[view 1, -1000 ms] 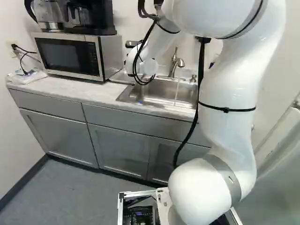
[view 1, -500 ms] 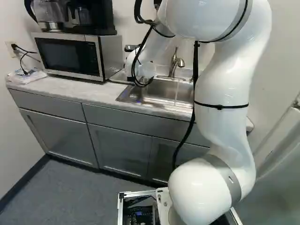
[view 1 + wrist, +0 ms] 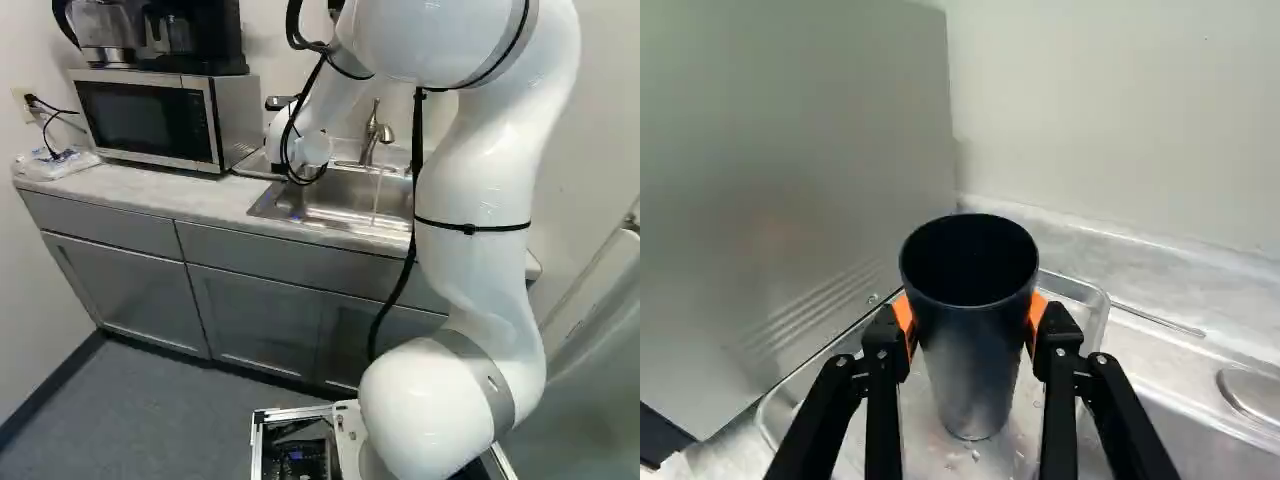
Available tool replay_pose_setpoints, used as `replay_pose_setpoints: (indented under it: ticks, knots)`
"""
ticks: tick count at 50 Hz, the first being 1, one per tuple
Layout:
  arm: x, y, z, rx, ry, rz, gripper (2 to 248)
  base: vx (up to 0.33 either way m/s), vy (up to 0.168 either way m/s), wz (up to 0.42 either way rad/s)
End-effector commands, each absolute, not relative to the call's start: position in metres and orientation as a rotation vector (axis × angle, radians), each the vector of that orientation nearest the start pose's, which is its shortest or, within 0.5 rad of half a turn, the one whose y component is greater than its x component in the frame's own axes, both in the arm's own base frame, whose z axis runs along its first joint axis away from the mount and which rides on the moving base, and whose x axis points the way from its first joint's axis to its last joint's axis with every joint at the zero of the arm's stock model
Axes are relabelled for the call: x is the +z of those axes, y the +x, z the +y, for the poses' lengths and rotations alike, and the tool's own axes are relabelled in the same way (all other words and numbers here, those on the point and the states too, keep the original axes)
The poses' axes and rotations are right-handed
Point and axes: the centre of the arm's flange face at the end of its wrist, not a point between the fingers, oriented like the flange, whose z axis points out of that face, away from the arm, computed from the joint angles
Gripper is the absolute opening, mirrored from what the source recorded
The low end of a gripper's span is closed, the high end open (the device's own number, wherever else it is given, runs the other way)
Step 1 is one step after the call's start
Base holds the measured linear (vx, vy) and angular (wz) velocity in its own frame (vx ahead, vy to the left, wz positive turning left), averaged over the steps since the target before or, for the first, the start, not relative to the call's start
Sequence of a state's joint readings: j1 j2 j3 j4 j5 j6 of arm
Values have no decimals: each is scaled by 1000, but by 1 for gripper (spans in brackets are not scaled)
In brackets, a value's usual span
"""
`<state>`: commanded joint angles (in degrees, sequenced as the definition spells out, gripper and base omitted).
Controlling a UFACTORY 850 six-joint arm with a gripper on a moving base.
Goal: Rinse the cup and place it in the tray
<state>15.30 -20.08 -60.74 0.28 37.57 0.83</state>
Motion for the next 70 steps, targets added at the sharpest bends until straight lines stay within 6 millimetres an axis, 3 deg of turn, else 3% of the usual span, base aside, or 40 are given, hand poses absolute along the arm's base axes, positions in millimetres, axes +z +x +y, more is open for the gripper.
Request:
replay_pose_setpoints:
  ticks: [5,6,10,11,16,17,21,22,70]
  knots:
    - [487,592,162,-1859,-2291,-284,124,0,0,0]
    - [487,592,162,-1859,-2291,-284,146,0,0,0]
    - [487,592,162,-1859,-2291,-284,146,0,0,0]
    - [487,592,162,-1859,-2291,-284,180,0,0,0]
    - [487,592,162,-1859,-2291,-284,180,0,0,0]
    - [487,592,162,-1859,-2291,-284,216,0,0,0]
    - [487,592,162,-1859,-2291,-284,216,0,0,0]
    - [487,592,162,-1859,-2291,-284,247,0,0,0]
    - [532,589,161,-1926,-2228,-275,247,0,0,0]
